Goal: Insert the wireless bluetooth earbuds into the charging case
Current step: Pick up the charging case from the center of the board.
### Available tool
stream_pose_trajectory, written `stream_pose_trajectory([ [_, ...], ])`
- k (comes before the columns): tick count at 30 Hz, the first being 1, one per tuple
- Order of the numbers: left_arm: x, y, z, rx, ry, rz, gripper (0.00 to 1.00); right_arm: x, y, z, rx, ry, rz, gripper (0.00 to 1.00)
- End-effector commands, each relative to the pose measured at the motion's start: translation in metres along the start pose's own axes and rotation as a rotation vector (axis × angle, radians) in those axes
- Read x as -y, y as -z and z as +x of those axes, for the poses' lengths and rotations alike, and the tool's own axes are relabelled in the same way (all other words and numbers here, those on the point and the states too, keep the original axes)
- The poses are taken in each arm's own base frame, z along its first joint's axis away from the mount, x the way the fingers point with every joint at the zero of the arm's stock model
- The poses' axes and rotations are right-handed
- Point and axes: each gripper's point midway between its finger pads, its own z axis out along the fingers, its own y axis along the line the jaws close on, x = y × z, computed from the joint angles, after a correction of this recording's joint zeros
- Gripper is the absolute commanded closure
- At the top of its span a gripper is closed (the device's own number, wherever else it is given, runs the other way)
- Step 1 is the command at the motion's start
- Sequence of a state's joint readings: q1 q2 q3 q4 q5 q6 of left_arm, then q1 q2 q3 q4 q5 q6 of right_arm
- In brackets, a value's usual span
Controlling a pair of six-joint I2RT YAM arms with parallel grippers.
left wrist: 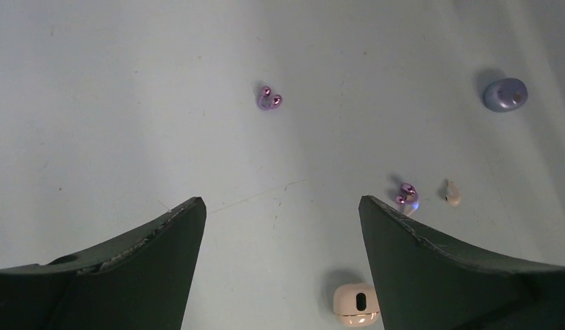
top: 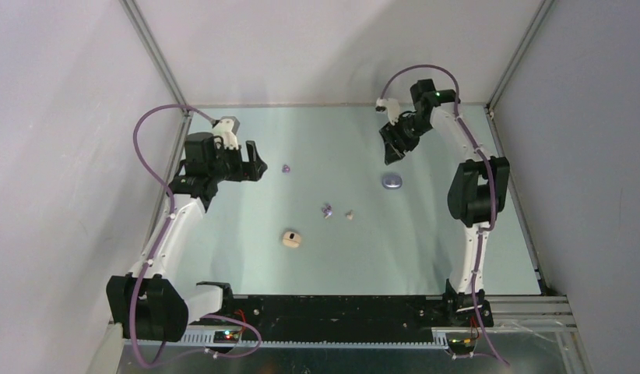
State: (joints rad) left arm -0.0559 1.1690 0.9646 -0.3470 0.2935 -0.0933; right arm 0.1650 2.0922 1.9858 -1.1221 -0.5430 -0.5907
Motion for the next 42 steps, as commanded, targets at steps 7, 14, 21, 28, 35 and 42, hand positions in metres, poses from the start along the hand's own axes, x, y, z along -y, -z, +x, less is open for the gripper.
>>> stream_pose_trajectory([
  [7,0.02,0.009,-0.009,0.018,-0.06,0.114,0.1,0.009,-0.032,0.045,-0.223,0.586,-0.083,0.3],
  [14,0.022,0.009,-0.007,0.013,-0.062,0.127,0.1,0.02,-0.05,0.072,-0.307,0.697,-0.093,0.29],
  [21,0.022,0.01,-0.006,0.008,-0.067,0.127,0.1,0.024,-0.061,0.083,-0.33,0.694,-0.101,0.28],
  [28,0.023,0.009,-0.006,0.006,-0.064,0.133,0.1,0.029,-0.069,0.081,-0.315,0.7,-0.089,0.3],
  [35,0.022,0.007,-0.006,-0.001,-0.061,0.133,0.1,0.031,-0.079,0.088,-0.33,0.689,-0.1,0.32],
  [42,0.026,0.003,-0.012,-0.003,-0.038,0.154,0.1,0.031,-0.082,0.09,-0.319,0.699,-0.084,0.42],
])
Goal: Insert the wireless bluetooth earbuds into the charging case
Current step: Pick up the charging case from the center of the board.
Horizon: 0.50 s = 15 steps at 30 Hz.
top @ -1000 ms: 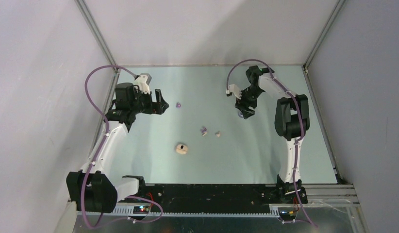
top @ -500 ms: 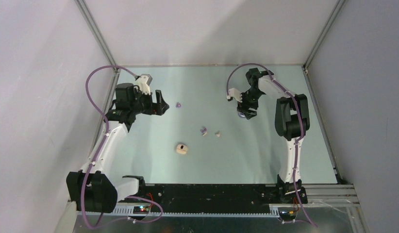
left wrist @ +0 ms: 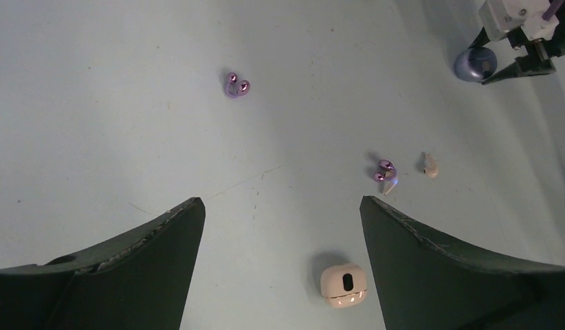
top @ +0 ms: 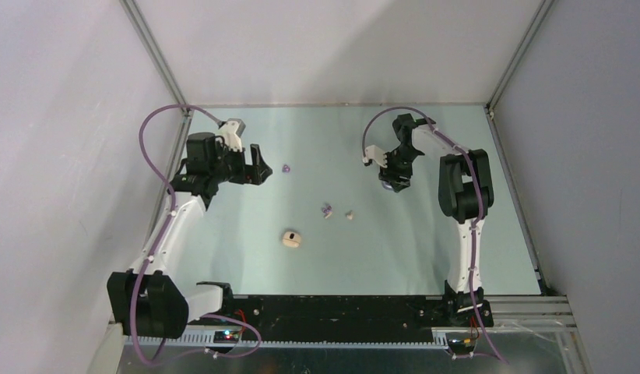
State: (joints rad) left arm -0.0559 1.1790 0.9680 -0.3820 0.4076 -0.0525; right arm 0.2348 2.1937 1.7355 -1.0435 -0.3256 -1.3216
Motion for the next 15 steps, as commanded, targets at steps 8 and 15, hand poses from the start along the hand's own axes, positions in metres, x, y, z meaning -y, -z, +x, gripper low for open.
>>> stream_pose_trajectory([
  [8,0.036,-0.012,-0.059,0.091,-0.001,0.139,0.1,0.011,0.073,-0.073,0.203,0.115,0.3,0.6],
  [15,0.099,-0.015,-0.1,0.151,-0.12,0.313,0.12,-0.011,0.19,-0.196,0.608,0.164,0.577,0.61],
])
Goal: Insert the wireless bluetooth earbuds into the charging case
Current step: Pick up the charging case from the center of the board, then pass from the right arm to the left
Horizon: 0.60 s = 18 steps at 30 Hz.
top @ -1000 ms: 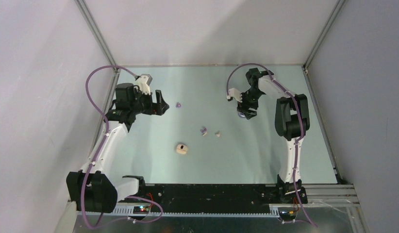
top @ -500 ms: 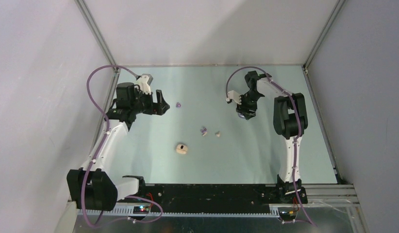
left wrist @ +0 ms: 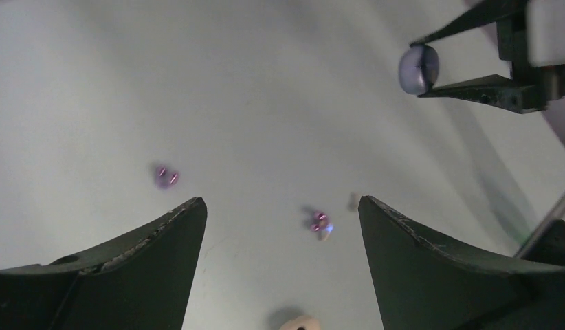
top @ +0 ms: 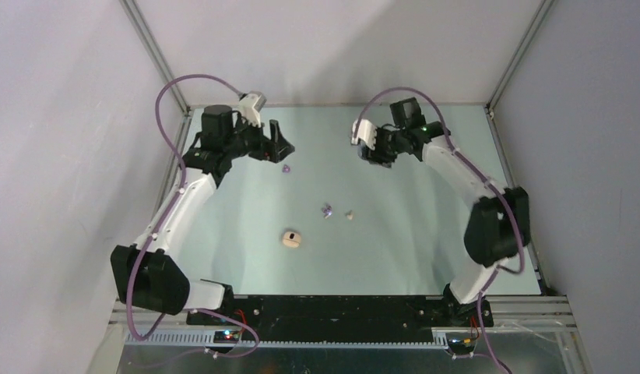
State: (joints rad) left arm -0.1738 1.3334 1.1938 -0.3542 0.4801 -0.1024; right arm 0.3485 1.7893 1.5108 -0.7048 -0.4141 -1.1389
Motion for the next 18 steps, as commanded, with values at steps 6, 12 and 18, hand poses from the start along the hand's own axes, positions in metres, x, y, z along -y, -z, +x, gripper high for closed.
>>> stream_pose_trajectory([
  [6,0.091,-0.015,-0.069,0.133,-0.15,0.277,0.18,0.027,0.091,-0.175,0.488,0.109,0.316,0.62],
  [12,0.108,-0.025,-0.075,0.123,-0.189,0.346,0.19,0.024,0.095,-0.204,0.545,0.14,0.363,0.62],
  [18,0.114,-0.028,-0.077,0.115,-0.206,0.369,0.22,0.027,0.098,-0.22,0.583,0.143,0.406,0.62],
])
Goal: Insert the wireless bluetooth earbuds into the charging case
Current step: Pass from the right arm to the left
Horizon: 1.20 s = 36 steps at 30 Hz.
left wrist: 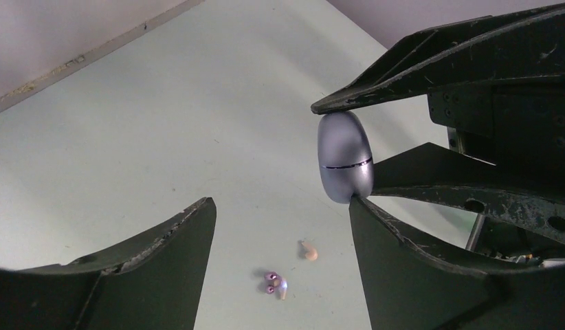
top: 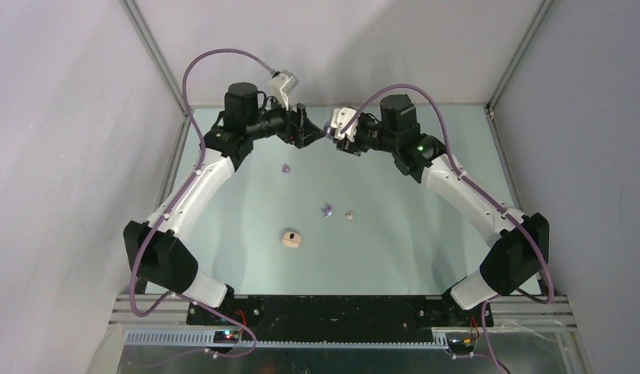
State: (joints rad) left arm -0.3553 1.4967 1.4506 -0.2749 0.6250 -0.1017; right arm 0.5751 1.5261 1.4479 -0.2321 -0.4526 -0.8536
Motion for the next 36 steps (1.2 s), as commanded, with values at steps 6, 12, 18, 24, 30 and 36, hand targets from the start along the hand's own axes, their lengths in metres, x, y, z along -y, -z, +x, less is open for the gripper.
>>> stream_pose_trajectory([
  [6,0.016,-0.004,-0.02,0.029,-0.061,0.067,0.27,0.023,-0.003,-0.035,0.094,0.034,0.115,0.62],
  [12,0.021,-0.008,-0.019,0.02,-0.062,0.109,0.3,0.025,-0.004,-0.036,0.094,0.033,0.135,0.62],
  [18,0.032,-0.011,-0.02,0.0,-0.071,0.187,0.32,0.026,-0.009,-0.036,0.091,0.035,0.152,0.62],
  [24,0.028,-0.016,-0.02,-0.006,-0.048,0.179,0.47,0.025,-0.008,-0.038,0.091,0.056,0.156,0.62],
  [30,0.027,-0.018,-0.019,-0.004,-0.049,0.181,0.58,0.018,-0.01,-0.04,0.098,0.075,0.134,0.61],
  [36,0.029,-0.017,-0.02,-0.002,-0.072,0.202,0.98,0.007,-0.013,-0.037,0.1,0.041,0.091,0.43],
])
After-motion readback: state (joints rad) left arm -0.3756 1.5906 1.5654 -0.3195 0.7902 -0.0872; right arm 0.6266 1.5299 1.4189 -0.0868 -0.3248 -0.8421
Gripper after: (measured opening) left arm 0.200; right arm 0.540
